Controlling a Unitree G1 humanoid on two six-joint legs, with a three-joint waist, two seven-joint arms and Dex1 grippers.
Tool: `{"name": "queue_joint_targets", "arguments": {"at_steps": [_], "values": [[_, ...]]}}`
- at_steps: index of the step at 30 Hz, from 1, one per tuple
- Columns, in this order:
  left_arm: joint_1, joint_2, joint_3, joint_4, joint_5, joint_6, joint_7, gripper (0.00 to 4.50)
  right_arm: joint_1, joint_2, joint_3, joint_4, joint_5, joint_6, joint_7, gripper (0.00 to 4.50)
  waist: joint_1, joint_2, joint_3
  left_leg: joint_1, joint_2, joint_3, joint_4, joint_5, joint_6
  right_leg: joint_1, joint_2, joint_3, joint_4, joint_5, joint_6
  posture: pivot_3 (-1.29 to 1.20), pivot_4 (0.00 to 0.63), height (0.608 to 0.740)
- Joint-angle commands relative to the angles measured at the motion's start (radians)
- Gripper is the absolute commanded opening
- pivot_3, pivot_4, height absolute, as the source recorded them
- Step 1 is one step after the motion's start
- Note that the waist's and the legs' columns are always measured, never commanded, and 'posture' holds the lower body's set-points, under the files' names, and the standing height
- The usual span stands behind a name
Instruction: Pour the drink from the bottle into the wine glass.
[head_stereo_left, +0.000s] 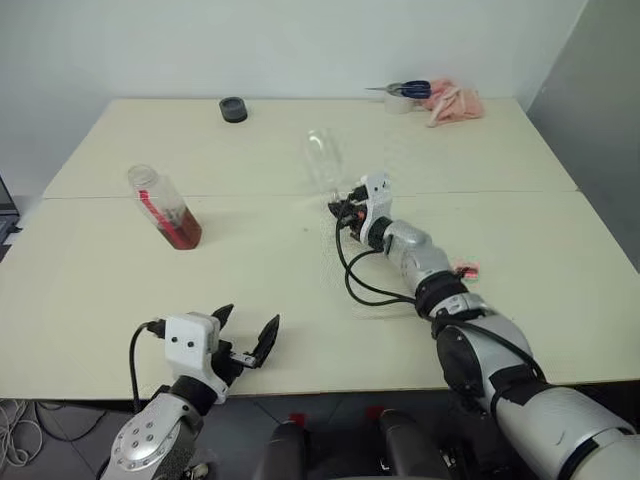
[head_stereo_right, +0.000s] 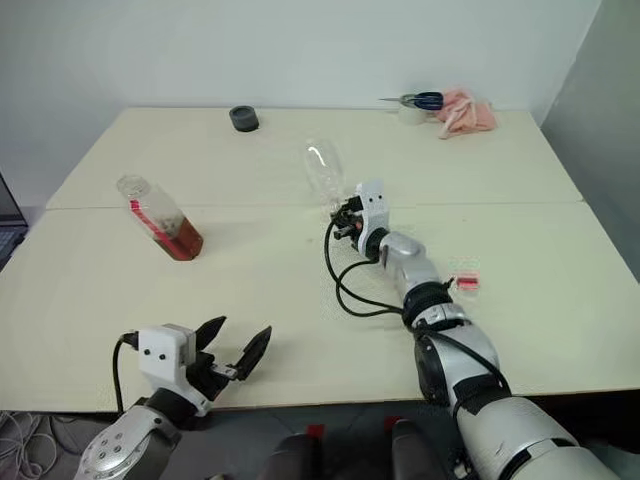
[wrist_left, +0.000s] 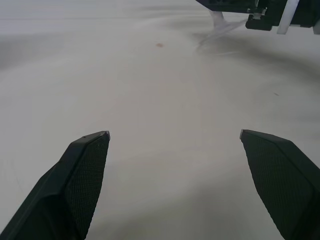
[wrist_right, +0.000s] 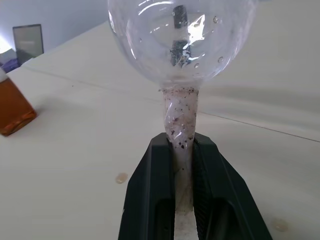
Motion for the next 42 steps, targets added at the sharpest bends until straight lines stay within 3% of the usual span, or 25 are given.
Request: {"name": "queue_joint_targets", "arguments": {"at_steps": [1, 7, 13, 18, 23, 27, 34, 42], "values": [[-0.035, 0.018, 0.017, -0.049, -0.013, 0.008, -0.003, 4.5, 0.038, 0.006, 0.014, -0.037, -0.018, -0.052, -0.033, 0.16, 0.0, 0.0, 0.0, 0.001, 0.0, 0.0, 0.0, 0.0, 0.0, 0.0, 0.0, 0.0, 0.0, 0.0, 0.0, 0.0, 0.15, 0.74], [-0.068, 0.021, 0.006, -0.043, -0.01, 0.025, -0.002, 4.5, 0.192, -0.018, 0.027, -0.23, -0.003, 0.113, -0.041, 0.16, 0.006, 0.0, -0.001, 0.007, 0.0, -0.001, 0.0, 0.0, 0.0, 0.007, 0.001, 0.0, 0.001, 0.0, 0.0, 0.0, 0.15, 0.74], [-0.059, 0.006, -0.035, -0.049, 0.003, 0.02, 0.007, 4.5, 0.442, -0.097, 0.126, -0.655, -0.026, 0.362, -0.012, 0.16, 0.025, 0.002, -0.007, 0.011, -0.002, -0.005, 0.0, -0.001, 0.001, 0.014, -0.002, -0.003, -0.003, -0.001, 0.0, 0.0, 0.15, 0.74], [-0.067, 0.001, -0.037, -0.036, 0.007, 0.01, 0.011, 4.5, 0.5, -0.125, 0.149, -0.83, 0.0, 0.499, -0.018, 0.16, 0.023, 0.002, -0.008, 0.017, -0.002, -0.003, -0.001, -0.002, 0.001, 0.019, -0.001, -0.002, -0.003, -0.002, 0.0, 0.0, 0.15, 0.74], [-0.056, -0.002, -0.044, -0.039, 0.015, 0.002, 0.011, 4.5, 0.497, -0.121, 0.164, -0.877, 0.016, 0.551, -0.021, 0.16, 0.023, 0.002, -0.008, 0.018, -0.001, -0.002, -0.001, -0.002, 0.001, 0.019, 0.0, -0.001, -0.003, -0.003, 0.0, 0.0, 0.15, 0.74], [-0.026, -0.012, -0.019, -0.051, 0.025, -0.017, 0.026, 4.5, 0.438, -0.078, 0.164, -0.818, 0.03, 0.424, -0.005, 0.16, 0.011, 0.002, -0.008, 0.018, 0.0, -0.001, -0.002, -0.002, 0.001, 0.018, 0.0, 0.0, -0.003, -0.003, 0.0, 0.0, 0.15, 0.74], [0.023, -0.012, 0.04, -0.094, -0.036, -0.016, 0.008, 4.5, 0.24, 0.047, 0.177, -0.488, -0.012, -0.008, -0.007, 0.16, -0.017, 0.001, -0.001, 0.019, 0.005, 0.003, -0.002, -0.002, 0.001, 0.016, 0.004, 0.002, -0.003, -0.003, -0.001, 0.0, 0.15, 0.74], [0.012, -0.008, 0.085, -0.1, -0.057, -0.003, 0.02, 4.5, 0.067, 0.108, 0.162, -0.089, -0.064, -0.23, -0.07, 0.16, -0.017, 0.001, 0.0, 0.018, 0.004, 0.002, -0.003, -0.002, 0.001, 0.017, 0.003, 0.001, -0.003, -0.003, -0.001, 0.0, 0.15, 0.74]]}}
